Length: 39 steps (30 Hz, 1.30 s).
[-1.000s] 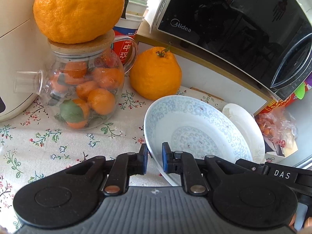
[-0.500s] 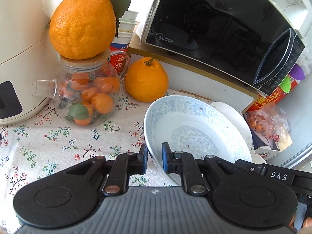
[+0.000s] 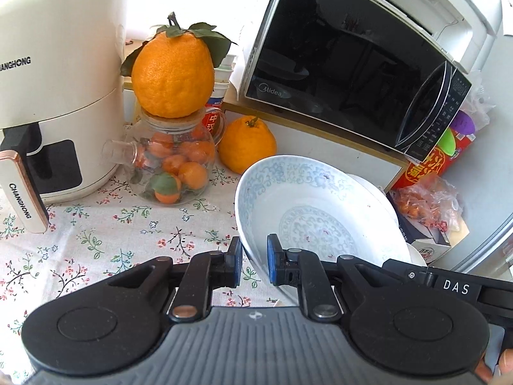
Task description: Organize plates and bowls
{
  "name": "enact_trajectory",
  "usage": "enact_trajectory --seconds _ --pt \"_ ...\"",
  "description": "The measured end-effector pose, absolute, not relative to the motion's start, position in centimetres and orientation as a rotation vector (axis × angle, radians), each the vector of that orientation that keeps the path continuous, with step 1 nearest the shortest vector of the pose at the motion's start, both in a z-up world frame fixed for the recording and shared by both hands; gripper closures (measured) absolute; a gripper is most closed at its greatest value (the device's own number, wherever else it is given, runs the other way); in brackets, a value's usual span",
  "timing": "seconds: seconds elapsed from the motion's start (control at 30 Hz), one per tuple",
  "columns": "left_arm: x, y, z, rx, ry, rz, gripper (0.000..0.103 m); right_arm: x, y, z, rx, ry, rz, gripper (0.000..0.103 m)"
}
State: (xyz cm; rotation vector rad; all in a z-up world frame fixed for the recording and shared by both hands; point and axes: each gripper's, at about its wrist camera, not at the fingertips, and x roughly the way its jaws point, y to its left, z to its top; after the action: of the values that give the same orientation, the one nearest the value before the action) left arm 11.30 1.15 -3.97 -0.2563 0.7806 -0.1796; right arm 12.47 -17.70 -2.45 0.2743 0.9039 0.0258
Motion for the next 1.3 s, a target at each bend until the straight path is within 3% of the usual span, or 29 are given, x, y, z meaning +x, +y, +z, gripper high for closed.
enact_trajectory --seconds 0.8,1.3 --pt "1.4 7.8 -6.9 -0.346 0.863 -0.112 0.088 5.2 -10.1 -4.1 0.098 0.948 0.183 0.089" --pt "-2.7 8.8 -9.3 -0.228 0.901 -0.079 0.089 0.5 -7.3 -7.7 0.073 1.043 0.191 0.088"
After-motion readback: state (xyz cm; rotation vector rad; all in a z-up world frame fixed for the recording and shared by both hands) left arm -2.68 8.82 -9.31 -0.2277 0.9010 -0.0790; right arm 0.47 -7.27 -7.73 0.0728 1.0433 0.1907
